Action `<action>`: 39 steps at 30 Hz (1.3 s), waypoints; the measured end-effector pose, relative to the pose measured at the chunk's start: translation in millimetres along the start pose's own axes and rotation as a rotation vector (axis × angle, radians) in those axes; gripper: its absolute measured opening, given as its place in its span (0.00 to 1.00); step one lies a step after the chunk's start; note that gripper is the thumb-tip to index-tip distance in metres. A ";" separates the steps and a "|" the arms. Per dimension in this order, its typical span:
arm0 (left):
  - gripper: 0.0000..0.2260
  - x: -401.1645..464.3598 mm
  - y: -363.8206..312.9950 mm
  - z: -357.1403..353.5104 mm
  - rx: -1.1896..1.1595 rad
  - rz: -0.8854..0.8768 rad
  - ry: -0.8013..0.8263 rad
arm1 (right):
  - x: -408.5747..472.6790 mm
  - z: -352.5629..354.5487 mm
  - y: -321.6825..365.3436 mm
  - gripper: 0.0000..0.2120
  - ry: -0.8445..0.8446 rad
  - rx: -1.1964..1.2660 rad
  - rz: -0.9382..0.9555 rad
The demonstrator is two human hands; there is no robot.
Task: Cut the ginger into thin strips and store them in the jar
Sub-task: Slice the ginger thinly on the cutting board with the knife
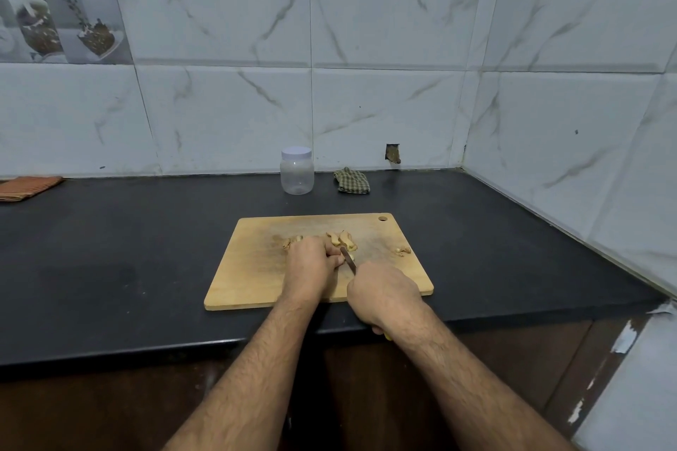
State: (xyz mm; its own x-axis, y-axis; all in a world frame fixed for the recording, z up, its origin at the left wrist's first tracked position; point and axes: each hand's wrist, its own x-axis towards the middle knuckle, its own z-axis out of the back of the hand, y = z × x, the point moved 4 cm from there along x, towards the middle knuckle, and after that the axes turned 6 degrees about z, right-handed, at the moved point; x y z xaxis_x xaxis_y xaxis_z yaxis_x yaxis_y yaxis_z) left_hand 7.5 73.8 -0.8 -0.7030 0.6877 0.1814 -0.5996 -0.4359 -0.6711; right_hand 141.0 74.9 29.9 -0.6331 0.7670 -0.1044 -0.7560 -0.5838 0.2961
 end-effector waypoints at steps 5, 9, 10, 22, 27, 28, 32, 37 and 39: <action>0.05 0.3 0.0 -0.5 0.014 -0.002 -0.002 | -1.3 0.9 2.0 0.06 0.013 -0.030 0.026; 0.06 0.2 -0.5 -1.7 0.033 -0.024 -0.008 | -2.5 1.7 2.7 0.10 0.006 -0.052 0.023; 0.06 0.4 -0.6 -2.2 0.038 -0.029 -0.009 | -2.7 2.1 3.0 0.11 0.007 -0.051 0.016; 0.05 0.3 0.2 -1.7 0.027 -0.033 0.001 | 5.3 3.2 7.6 0.09 0.037 -0.064 0.019; 0.05 0.4 0.5 0.3 0.011 -0.034 0.008 | 8.4 4.6 10.4 0.08 0.083 -0.062 -0.028; 0.05 0.9 0.7 0.1 0.004 -0.034 0.009 | 9.3 4.1 10.5 0.10 0.092 -0.060 -0.029; 0.04 2.1 1.8 -0.7 -0.019 -0.008 0.018 | 3.3 4.1 8.1 0.12 0.115 -0.060 -0.015; 0.04 0.5 0.9 -0.8 -0.020 0.004 -0.006 | -9.0 5.0 -0.1 0.02 0.108 -0.084 -0.035; 0.04 -0.6 0.9 -0.6 -0.024 0.004 -0.010 | -11.3 4.8 -2.9 0.04 0.103 -0.094 -0.038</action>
State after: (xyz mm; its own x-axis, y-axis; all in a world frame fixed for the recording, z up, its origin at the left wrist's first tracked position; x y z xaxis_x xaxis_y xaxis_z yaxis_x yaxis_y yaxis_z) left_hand 7.5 73.4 -1.9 -0.7094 0.6798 0.1859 -0.5875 -0.4248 -0.6888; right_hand 151.1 69.2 34.7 -0.6138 0.7604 -0.2121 -0.7889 -0.5810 0.2000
